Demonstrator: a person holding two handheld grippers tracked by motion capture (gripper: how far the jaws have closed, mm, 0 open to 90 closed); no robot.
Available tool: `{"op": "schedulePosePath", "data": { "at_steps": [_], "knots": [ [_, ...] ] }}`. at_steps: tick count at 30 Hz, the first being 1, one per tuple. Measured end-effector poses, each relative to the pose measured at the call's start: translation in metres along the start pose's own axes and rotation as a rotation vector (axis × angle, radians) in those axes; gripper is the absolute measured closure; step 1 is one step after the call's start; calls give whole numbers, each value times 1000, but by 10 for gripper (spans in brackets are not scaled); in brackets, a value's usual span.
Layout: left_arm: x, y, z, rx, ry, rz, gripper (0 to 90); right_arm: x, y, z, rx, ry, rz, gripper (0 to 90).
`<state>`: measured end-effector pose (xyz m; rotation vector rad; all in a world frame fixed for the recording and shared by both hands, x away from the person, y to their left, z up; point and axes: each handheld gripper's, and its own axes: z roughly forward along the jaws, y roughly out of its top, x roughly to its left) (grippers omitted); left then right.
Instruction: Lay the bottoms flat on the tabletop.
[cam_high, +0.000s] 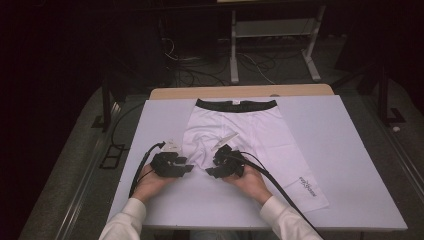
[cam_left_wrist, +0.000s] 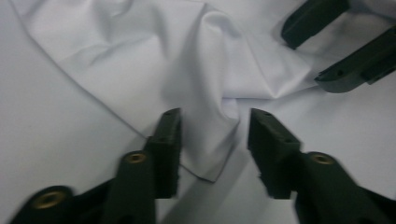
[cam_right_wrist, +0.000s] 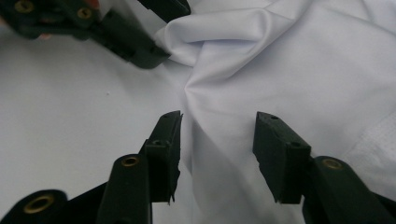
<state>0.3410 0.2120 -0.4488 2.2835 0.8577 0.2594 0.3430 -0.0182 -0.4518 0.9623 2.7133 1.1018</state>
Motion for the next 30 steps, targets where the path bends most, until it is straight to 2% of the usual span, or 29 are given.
{"op": "schedulePosePath", "data": {
  "at_steps": [4,7,8,10,14,15,20,24,30],
  "knots": [
    [3,4,-1,4,10,-7,762,4,1,1,7,-23,-12,629],
    [6,10,-1,0,15,-7,839,6,2,2,14,-38,-24,715],
    [6,12,-1,-6,17,-7,850,6,2,2,19,-45,-28,766],
    [8,19,-3,0,21,-2,856,5,3,2,29,-27,-21,849],
    [13,33,-10,-32,35,2,858,-1,5,-3,33,-4,-14,864],
    [14,37,-12,-35,42,10,858,-4,6,-7,23,6,1,865],
    [19,67,-21,-33,80,68,858,-31,15,-40,-65,28,96,868],
    [22,96,-27,-22,95,129,858,-51,22,-63,-99,23,135,872],
    [26,134,-23,-7,102,189,859,-81,28,-85,-172,22,219,874]
  ]
}}
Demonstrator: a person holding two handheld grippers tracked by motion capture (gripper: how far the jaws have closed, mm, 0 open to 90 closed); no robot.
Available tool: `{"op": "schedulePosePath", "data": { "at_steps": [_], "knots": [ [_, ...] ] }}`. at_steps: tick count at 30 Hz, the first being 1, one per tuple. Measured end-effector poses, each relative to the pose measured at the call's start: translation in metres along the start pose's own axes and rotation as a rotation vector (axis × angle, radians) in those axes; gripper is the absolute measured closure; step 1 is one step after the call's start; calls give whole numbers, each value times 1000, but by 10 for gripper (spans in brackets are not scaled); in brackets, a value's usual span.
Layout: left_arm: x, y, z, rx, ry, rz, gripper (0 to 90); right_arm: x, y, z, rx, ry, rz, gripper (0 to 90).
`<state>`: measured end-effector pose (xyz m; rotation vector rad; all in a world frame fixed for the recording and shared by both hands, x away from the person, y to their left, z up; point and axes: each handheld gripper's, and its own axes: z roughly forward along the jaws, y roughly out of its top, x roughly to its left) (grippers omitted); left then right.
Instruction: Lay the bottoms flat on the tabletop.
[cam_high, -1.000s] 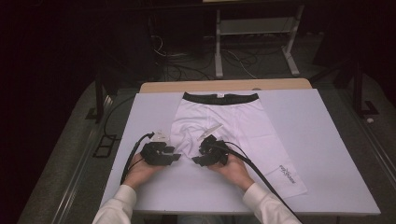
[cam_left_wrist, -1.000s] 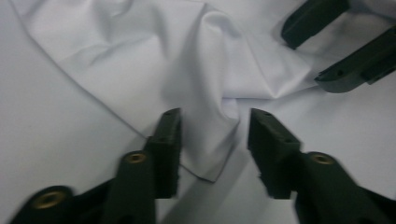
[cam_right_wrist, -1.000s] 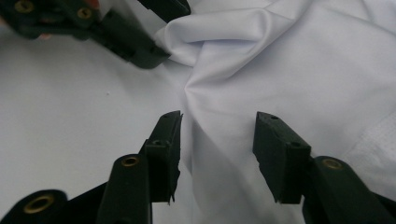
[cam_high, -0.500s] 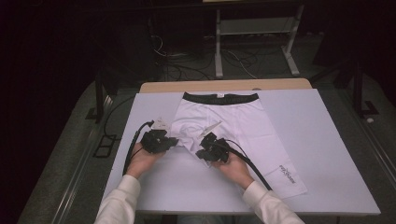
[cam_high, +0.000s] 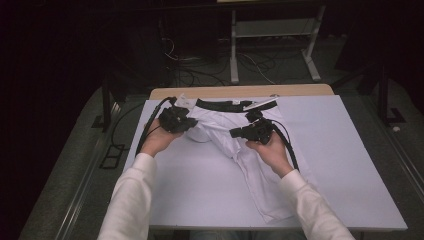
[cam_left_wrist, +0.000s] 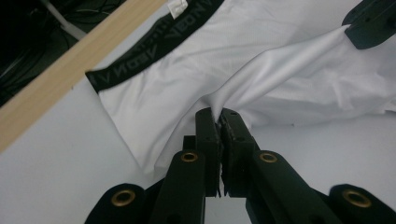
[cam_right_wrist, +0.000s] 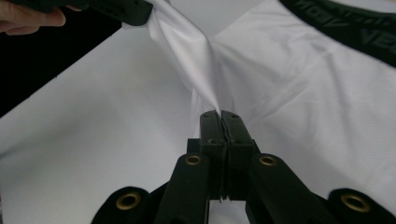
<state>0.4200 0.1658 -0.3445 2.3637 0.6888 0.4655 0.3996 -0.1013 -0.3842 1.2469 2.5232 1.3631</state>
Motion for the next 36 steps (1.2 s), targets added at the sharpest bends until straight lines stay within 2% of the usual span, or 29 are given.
{"op": "schedulePosePath", "data": {
  "at_steps": [4,8,12,16,21,26,27,30,33,36],
  "knots": [
    [6,21,12,13,5,46,859,-15,4,-7,-27,-22,39,875],
    [12,33,36,14,23,69,859,-36,7,-4,-25,-53,75,874],
    [18,38,66,26,28,67,858,-58,1,5,-14,-90,124,874],
    [19,38,95,30,14,39,856,-70,-10,14,6,-131,143,874],
    [19,33,122,19,-19,-27,844,-81,-23,22,35,-191,143,874],
    [21,28,132,20,-48,-85,780,-93,-37,27,39,-201,200,872],
    [23,28,131,22,-53,-106,741,-95,-39,27,36,-192,209,871],
    [32,26,124,11,-74,-231,603,-99,-42,26,21,-160,237,858],
    [43,21,109,-36,-58,-311,504,-98,-42,21,19,-167,226,809],
    [51,14,98,-60,-65,-358,456,-97,-38,11,-3,-178,217,733]
  ]
}}
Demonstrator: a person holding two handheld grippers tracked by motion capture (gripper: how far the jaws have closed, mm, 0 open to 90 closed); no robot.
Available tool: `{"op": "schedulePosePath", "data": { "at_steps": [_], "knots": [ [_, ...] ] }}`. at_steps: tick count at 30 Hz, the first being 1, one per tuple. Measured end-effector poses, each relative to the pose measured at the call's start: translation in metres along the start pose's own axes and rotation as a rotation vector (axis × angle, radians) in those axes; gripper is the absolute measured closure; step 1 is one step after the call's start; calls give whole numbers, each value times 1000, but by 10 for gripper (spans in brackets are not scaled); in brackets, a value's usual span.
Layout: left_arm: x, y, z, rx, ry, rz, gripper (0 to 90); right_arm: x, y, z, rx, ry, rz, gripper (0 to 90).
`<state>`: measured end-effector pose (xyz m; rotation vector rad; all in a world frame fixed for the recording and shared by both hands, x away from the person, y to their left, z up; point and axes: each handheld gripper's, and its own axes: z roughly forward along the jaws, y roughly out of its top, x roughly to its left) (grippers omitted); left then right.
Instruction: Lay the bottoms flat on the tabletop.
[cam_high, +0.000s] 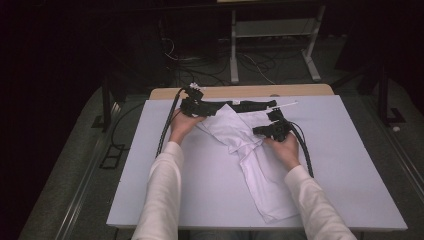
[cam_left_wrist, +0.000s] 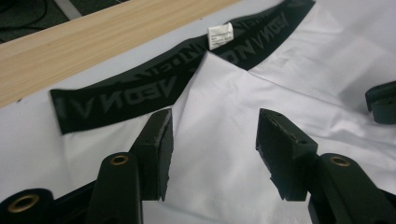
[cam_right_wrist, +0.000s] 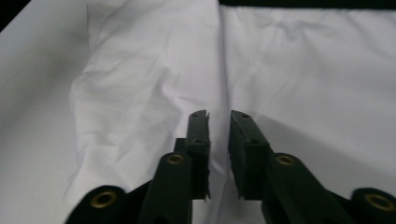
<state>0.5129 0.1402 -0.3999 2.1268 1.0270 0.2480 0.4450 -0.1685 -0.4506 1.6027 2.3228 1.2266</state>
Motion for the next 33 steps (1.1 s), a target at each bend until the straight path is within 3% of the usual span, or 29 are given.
{"op": "schedulePosePath", "data": {
  "at_steps": [2,6,15,19,23,33],
  "knots": [
    [5,-3,-6,5,8,-11,444,1,3,-9,-32,-8,-5,702],
    [12,-13,-12,7,2,-33,444,6,9,-24,-76,34,-31,643],
    [25,-34,-1,27,-38,-112,468,45,12,-25,-60,128,-142,498],
    [26,-37,6,24,-54,-131,476,63,10,-17,-28,187,-168,477],
    [26,-38,10,25,-55,-134,479,76,5,-7,13,217,-187,479],
    [28,-42,19,41,-42,-136,493,90,-11,16,110,224,-215,523]
  ]
}}
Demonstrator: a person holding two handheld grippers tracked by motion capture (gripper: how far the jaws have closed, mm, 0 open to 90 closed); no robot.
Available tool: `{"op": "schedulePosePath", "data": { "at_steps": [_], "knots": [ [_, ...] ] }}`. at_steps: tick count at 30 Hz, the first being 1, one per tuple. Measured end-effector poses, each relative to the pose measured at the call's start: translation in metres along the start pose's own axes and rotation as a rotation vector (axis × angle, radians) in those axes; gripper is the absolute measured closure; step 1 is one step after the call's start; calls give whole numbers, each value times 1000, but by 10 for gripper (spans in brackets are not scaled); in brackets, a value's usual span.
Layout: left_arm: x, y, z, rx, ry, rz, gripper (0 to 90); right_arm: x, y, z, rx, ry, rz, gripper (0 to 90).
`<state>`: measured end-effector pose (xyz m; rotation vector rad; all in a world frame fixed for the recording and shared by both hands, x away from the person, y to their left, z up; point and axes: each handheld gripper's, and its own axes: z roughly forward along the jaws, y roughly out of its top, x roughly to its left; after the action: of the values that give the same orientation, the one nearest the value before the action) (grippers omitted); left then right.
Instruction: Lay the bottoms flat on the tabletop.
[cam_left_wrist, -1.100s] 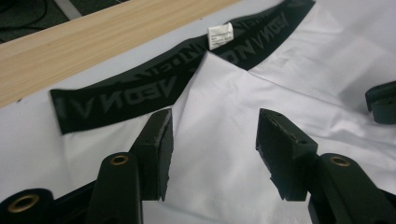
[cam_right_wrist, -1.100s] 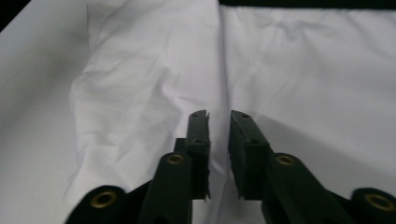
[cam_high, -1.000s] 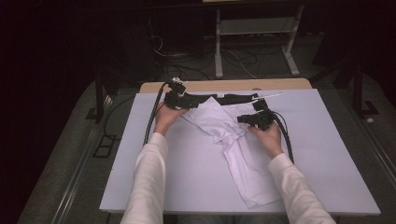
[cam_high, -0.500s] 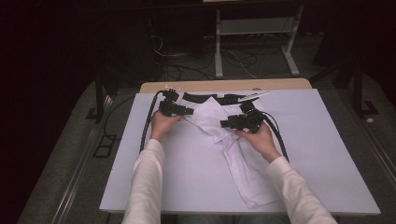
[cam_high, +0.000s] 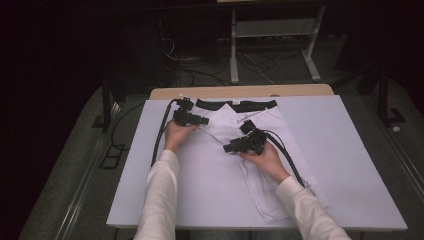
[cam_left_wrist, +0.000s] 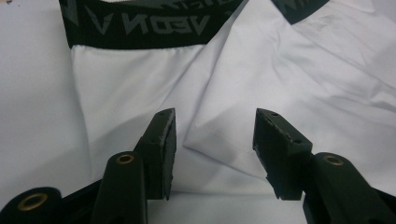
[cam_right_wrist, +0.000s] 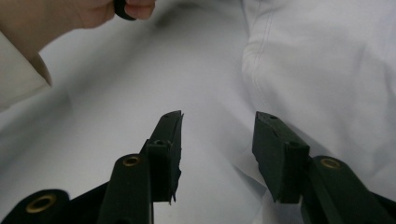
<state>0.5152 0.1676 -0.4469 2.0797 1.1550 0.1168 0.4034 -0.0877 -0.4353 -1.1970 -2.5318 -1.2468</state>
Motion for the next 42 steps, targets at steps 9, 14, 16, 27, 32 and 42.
{"op": "schedulePosePath", "data": {
  "at_steps": [9,14,16,27,32,42],
  "knots": [
    [-4,-1,7,5,-11,-1,526,-5,-6,8,33,-112,-40,543],
    [-9,0,9,23,-26,16,598,-3,-13,12,34,-163,-47,587],
    [-10,-1,10,28,-42,13,654,2,-14,13,29,-204,-80,615],
    [-17,0,11,72,-52,11,854,16,-20,17,42,-322,-145,847],
    [-20,2,6,68,-42,18,853,9,-19,15,33,-280,-111,870],
    [-20,6,-12,55,-47,12,855,-3,-16,-4,-28,-162,-18,870]
  ]
}}
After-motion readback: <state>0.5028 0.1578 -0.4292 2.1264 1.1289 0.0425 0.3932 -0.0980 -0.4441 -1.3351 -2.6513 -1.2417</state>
